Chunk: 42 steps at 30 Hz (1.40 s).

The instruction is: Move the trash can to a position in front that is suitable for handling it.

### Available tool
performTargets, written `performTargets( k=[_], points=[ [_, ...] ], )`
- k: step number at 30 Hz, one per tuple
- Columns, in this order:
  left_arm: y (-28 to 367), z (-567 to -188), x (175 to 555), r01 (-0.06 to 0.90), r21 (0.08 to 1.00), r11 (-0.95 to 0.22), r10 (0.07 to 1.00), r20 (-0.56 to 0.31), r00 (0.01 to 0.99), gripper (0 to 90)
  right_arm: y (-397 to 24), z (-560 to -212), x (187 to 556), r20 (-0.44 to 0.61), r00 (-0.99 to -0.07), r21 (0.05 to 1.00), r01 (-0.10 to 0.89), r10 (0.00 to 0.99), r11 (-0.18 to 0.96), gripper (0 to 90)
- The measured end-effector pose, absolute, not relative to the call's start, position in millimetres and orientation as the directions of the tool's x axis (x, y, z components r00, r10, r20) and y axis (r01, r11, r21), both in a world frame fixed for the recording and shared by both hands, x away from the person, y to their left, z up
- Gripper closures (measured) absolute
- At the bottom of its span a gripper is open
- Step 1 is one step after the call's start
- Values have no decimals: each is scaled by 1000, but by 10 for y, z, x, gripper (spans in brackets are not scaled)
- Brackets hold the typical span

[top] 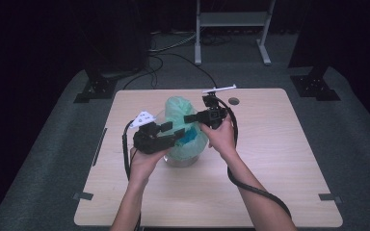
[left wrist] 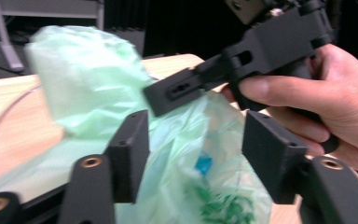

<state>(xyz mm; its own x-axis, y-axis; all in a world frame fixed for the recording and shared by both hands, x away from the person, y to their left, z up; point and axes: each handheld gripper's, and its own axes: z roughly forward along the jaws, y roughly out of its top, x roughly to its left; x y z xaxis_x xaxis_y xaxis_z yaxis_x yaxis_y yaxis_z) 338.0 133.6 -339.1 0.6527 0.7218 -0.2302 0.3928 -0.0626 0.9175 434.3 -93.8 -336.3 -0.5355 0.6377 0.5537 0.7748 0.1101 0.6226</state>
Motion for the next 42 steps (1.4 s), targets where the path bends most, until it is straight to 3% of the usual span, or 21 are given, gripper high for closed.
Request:
performTargets(
  k=[4, 10, 12, 27, 42],
  points=[
    [1433, -3402, 3337, 376, 926, -34, 767, -217, 604, 195, -975, -3338, 4344, 557, -543, 630, 769, 629, 106, 900],
    [1601, -3467, 3336, 374, 927, 2, 790, -231, 568, 171, -1021, -3341, 4364, 578, -544, 632, 770, 608, 88, 900],
    [1607, -3475, 3336, 381, 925, 11, 791, -241, 562, 100, -1029, -3341, 4374, 581, -546, 633, 769, 603, 87, 900],
    [1786, -3455, 3270, 359, 933, -14, 786, -212, 581, 90, -1095, -3405, 4345, 616, -545, 636, 770, 569, 49, 900],
    [1927, -3495, 3239, 366, 930, 16, 783, -240, 574, 90, -1103, -3352, 4334, 650, -560, 643, 765, 514, 22, 900]
  ],
)
